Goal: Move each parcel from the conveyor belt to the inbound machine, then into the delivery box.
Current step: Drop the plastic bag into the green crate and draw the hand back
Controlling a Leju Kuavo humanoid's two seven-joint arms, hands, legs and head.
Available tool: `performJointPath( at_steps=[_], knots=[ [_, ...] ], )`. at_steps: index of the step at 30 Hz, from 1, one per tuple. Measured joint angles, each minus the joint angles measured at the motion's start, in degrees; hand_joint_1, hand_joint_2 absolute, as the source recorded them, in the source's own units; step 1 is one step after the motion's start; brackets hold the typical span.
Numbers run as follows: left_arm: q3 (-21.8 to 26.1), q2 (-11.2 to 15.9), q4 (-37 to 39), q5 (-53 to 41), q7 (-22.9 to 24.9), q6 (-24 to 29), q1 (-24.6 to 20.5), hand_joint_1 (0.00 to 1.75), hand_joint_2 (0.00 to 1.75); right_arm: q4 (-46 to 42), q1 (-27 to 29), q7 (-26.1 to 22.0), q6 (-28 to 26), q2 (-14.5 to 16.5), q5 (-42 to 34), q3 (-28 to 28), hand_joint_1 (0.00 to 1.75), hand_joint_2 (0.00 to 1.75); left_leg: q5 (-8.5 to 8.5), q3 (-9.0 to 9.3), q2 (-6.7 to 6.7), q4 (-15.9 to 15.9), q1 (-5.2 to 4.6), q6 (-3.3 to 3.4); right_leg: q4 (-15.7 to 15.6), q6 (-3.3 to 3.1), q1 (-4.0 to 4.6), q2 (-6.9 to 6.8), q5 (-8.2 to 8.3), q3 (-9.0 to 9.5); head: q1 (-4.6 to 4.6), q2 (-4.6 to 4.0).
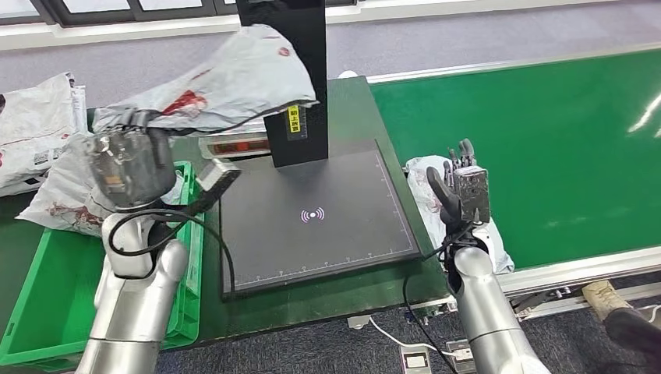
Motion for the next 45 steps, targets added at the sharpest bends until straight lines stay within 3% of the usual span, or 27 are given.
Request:
performJointPath(
  at_steps=[4,8,11,24,27,28,29,30,31,32,33,34,39,42,45],
  knots=[
    [5.5,1.5,-5.6,-0.8,3.0,0.0,5.8,1.75,1.75,-2.6,3.2,0.7,-0.8,-0.4,0.6,-1.3,0.0,1.75,-0.07,0.04,0.03,0.0,0.0,0.0,0.0,-0.01,-0.01,0.03,-0.06,0.01,-0.01,0.0],
    [11.8,2.3,-11.3,0.9,1.6,0.0,13.6,1.75,1.75,-5.8,6.9,1.4,-1.0,-0.6,1.1,-3.6,0.0,1.75,-0.12,0.02,0.01,0.0,0.0,0.03,0.0,0.01,0.0,-0.01,-0.18,0.0,0.0,0.0],
    [14.6,2.3,-14.1,1.2,0.9,0.0,17.0,1.75,1.75,-7.3,8.3,1.7,-1.1,-0.7,1.2,-4.7,0.0,1.75,-0.14,-0.01,-0.05,0.0,0.0,0.04,0.0,0.03,-0.01,-0.08,-0.22,0.01,-0.01,0.0],
    [17.6,2.5,-18.6,2.4,2.3,-0.3,25.5,1.72,1.75,-10.9,10.4,3.4,-0.2,-1.4,0.6,-6.6,0.0,1.75,-0.18,0.03,-0.05,0.0,-0.02,0.03,0.0,0.03,-0.02,-0.08,-0.23,0.06,-0.02,0.0],
    [17.4,3.6,-19.0,0.3,6.1,-4.8,28.8,1.45,1.75,-11.9,10.6,3.9,1.7,-1.6,1.6,-7.6,0.0,1.75,-0.28,0.08,0.01,0.0,-0.02,-0.01,0.0,0.01,-0.01,-0.03,-0.29,0.06,-0.02,0.0],
    [17.2,4.1,-19.2,-0.2,7.1,-7.6,29.9,1.04,1.75,-12.2,10.7,4.0,2.5,-1.6,1.9,-8.1,0.0,1.75,-0.3,0.1,0.02,0.0,-0.01,-0.03,-0.1,0.01,-0.01,-0.01,-0.3,0.05,-0.02,0.0],
    [16.9,4.7,-19.1,0.1,7.4,-10.5,30.6,0.83,1.75,-12.5,10.8,4.0,3.1,-1.6,2.3,-8.7,0.0,1.75,-0.31,0.1,0.03,0.0,-0.01,-0.03,-0.1,0.01,-0.01,-0.02,-0.31,0.03,-0.02,0.0],
    [16.5,5.3,-18.5,1.2,6.9,-13.1,30.6,0.74,1.75,-12.7,10.9,4.0,3.7,-1.6,2.5,-9.1,0.0,1.75,-0.31,0.09,0.0,0.0,-0.01,-0.02,-0.1,0.01,0.0,-0.07,-0.31,0.03,-0.02,0.0],
    [16.0,5.9,-17.4,2.6,6.0,-15.0,30.1,0.39,1.75,-12.9,10.8,4.0,4.1,-1.6,2.7,-9.4,0.0,1.75,-0.3,0.08,-0.05,0.0,-0.01,-0.02,-0.1,0.01,0.01,-0.14,-0.32,0.05,-0.01,0.0],
    [15.5,6.5,-16.1,3.9,5.2,-16.3,29.2,0.39,1.75,-13.1,10.8,4.0,4.4,-1.6,2.9,-9.6,0.0,1.75,-0.29,0.08,-0.09,0.0,-0.01,-0.02,-0.1,0.0,0.02,-0.19,-0.32,0.09,-0.01,0.0],
    [15.1,7.0,-14.5,4.9,4.5,-17.4,28.2,0.25,1.75,-13.3,10.7,4.0,4.7,-1.6,3.0,-9.7,0.0,1.75,-0.28,0.09,-0.12,0.0,0.0,-0.02,-0.1,0.0,0.03,-0.22,-0.32,0.12,-0.02,0.0],
    [14.7,7.5,-13.1,5.6,4.0,-18.4,27.2,0.0,1.75,-13.4,10.7,3.9,4.9,-1.6,3.1,-9.8,0.0,1.75,-0.27,0.11,-0.11,0.0,0.02,-0.03,-0.1,0.0,0.04,-0.22,-0.32,0.15,-0.02,0.0],
    [13.4,9.4,-3.0,10.3,1.8,-22.4,20.4,0.0,1.75,-13.7,9.9,4.1,6.0,-1.6,3.3,-10.3,0.0,1.75,-0.16,0.13,-0.13,0.0,0.04,-0.02,0.0,0.0,0.03,-0.22,-0.24,0.18,-0.02,0.0],
    [13.4,11.2,6.5,13.1,0.5,-22.2,13.2,0.0,1.75,-13.6,8.8,4.2,6.8,-1.5,3.2,-10.3,0.0,1.75,-0.07,0.19,-0.24,0.0,0.01,0.0,0.0,0.02,0.0,-0.31,-0.21,0.28,-0.01,0.0],
    [13.4,12.4,13.4,14.1,-0.3,-21.5,8.9,0.0,1.75,-13.6,8.2,4.2,7.0,-1.4,3.1,-10.3,0.0,1.75,-0.06,0.26,-0.25,0.0,0.01,-0.01,0.0,0.01,0.01,-0.3,-0.2,0.33,-0.01,0.0]
  ],
)
